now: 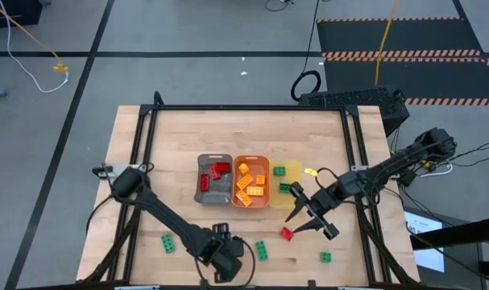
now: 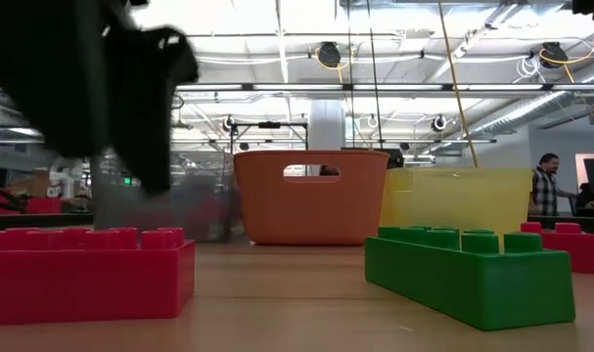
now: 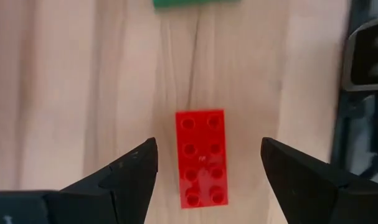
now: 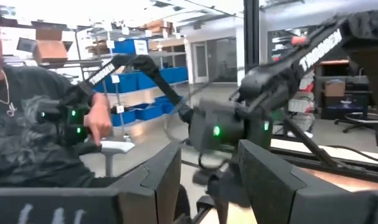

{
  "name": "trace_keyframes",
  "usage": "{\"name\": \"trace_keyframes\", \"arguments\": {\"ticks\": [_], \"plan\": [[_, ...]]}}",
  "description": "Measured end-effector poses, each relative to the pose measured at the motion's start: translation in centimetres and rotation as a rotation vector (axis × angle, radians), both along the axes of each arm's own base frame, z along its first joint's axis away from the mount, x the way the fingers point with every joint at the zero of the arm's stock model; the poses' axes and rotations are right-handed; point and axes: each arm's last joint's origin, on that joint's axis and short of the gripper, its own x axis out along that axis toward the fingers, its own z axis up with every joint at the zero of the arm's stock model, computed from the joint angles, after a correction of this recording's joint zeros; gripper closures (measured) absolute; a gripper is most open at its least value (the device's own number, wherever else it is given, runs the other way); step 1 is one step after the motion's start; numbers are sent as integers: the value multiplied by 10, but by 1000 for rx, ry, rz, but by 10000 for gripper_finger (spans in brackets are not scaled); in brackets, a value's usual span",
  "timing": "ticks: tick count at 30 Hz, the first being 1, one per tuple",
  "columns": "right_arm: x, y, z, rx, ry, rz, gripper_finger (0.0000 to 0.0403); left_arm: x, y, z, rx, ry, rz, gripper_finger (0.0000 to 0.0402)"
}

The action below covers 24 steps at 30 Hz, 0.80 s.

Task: Sort & place blocks by color
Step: Put the red game piece into the black bin

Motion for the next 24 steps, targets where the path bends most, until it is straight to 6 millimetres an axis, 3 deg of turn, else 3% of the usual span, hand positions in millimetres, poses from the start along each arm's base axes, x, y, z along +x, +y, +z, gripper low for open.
{"name": "trace_keyframes", "arguments": {"ticks": [4, 13, 19, 24], "plan": [[-1, 4, 0, 4, 0, -6, 250, 1, -2, -16, 2, 48, 4, 121], [-3, 7, 0, 11, 5, -33, 250, 2, -1, -29, 57, 82, -24, 128], [-2, 7, -2, 35, 42, -27, 250, 4, -3, -54, 82, 143, -24, 178], [-2, 8, -3, 34, 49, -27, 250, 3, 1, -46, 80, 148, -52, 250]]}}
